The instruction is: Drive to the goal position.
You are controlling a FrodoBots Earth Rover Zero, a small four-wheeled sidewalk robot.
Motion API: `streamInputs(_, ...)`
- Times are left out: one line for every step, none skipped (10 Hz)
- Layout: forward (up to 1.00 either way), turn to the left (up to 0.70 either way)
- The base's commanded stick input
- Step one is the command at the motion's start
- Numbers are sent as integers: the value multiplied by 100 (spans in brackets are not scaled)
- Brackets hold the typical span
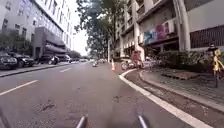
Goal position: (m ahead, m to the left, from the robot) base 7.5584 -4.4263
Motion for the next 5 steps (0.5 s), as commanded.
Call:
streamInputs(70, 0)
streamInputs(70, 0)
streamInputs(70, 0)
streamInputs(70, 0)
streamInputs(70, 4)
